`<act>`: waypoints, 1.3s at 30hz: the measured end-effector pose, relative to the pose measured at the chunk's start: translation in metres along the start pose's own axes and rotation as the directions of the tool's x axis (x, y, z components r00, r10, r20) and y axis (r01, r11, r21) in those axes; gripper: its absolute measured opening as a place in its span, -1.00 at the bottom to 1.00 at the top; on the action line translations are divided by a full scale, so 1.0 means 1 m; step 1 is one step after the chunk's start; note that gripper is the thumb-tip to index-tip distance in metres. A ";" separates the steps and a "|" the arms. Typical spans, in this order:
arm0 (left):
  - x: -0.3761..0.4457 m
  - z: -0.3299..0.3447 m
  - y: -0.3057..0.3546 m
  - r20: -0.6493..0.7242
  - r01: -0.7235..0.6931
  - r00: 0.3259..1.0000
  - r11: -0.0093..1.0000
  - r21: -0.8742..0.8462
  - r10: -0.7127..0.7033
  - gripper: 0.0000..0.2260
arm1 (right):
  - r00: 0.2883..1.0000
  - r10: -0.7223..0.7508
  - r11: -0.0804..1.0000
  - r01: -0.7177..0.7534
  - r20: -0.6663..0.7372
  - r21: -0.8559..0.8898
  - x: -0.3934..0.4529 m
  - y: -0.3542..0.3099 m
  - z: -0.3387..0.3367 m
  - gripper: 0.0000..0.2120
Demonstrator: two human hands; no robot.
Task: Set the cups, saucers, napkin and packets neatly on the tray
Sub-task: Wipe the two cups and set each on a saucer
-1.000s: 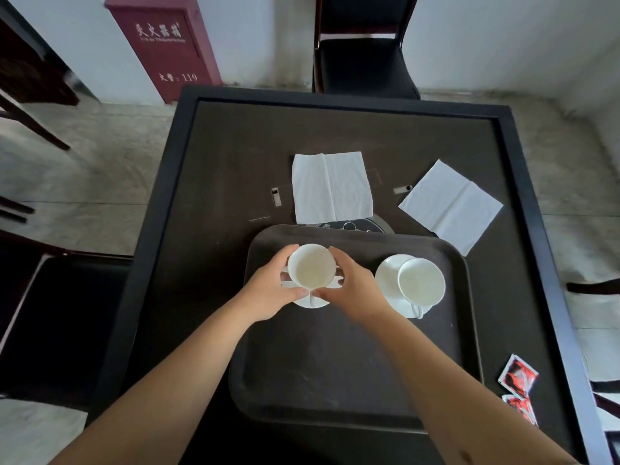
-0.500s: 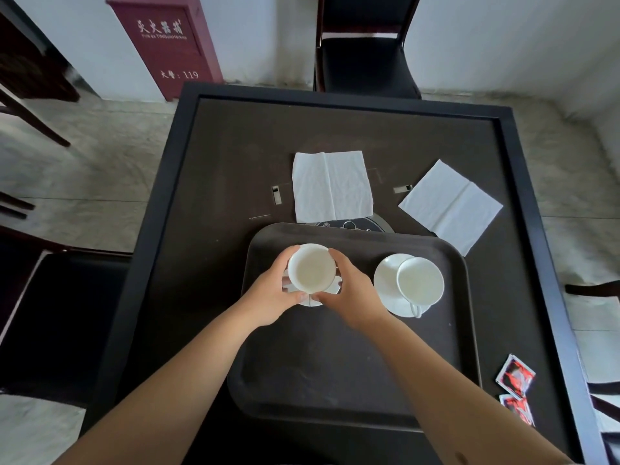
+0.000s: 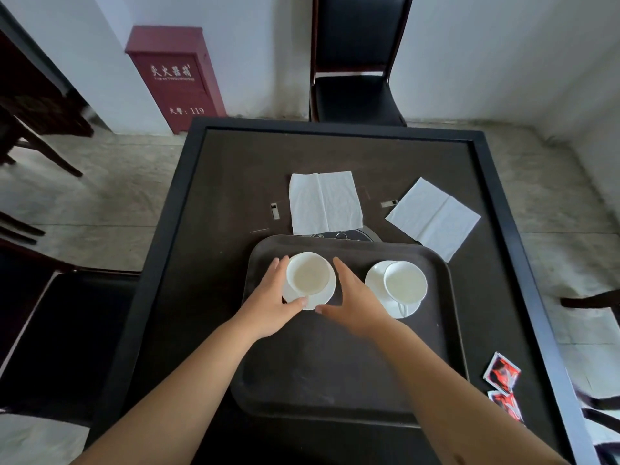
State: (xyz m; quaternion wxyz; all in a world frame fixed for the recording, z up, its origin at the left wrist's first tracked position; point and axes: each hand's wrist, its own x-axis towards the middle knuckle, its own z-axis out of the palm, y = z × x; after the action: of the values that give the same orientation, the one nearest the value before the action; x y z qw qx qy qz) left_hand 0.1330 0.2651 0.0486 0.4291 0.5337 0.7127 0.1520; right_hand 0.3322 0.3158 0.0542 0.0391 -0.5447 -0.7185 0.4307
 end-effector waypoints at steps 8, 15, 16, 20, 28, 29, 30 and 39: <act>-0.065 0.004 0.023 -0.122 -0.141 0.971 0.899 0.414 0.208 -0.28 | 0.997 0.032 0.977 -0.047 -0.075 -0.208 -0.065 0.013 -0.009 -0.11; -0.116 0.013 0.026 -0.094 -0.159 0.964 0.823 0.545 0.249 -0.27 | 0.995 0.044 0.945 -0.071 -0.092 -0.320 -0.120 0.021 -0.010 -0.15; -0.123 0.014 0.025 -0.093 -0.156 0.964 0.818 0.554 0.248 -0.27 | 0.995 0.043 0.941 -0.072 -0.093 -0.330 -0.126 0.021 -0.009 -0.15; -0.143 0.016 0.022 -0.094 -0.145 0.966 0.806 0.574 0.241 -0.26 | 0.995 0.038 0.931 -0.068 -0.090 -0.359 -0.146 0.023 -0.003 -0.16; -0.150 0.037 0.046 -0.044 -0.216 0.952 0.765 0.607 0.304 -0.28 | 0.992 0.040 0.934 -0.081 -0.121 -0.349 -0.177 0.033 -0.005 -0.15; -0.149 0.043 0.051 -0.039 -0.221 0.951 0.765 0.605 0.306 -0.28 | 0.991 0.040 0.934 -0.083 -0.128 -0.347 -0.181 0.037 -0.008 -0.16; -0.148 0.048 0.055 -0.031 -0.227 0.952 0.769 0.597 0.305 -0.28 | 0.990 0.041 0.934 -0.086 -0.135 -0.346 -0.184 0.041 -0.012 -0.16; -0.123 0.088 0.115 0.050 -0.255 0.965 0.877 0.408 0.257 -0.28 | 0.974 0.056 0.947 -0.121 -0.218 -0.297 -0.197 0.083 -0.064 -0.20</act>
State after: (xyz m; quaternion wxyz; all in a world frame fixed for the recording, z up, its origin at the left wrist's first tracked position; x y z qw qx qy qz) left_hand 0.2815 0.1779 0.1298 0.2815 0.7008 0.6531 0.0556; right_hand 0.5076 0.1943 0.1205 0.0084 -0.6178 -0.7436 0.2556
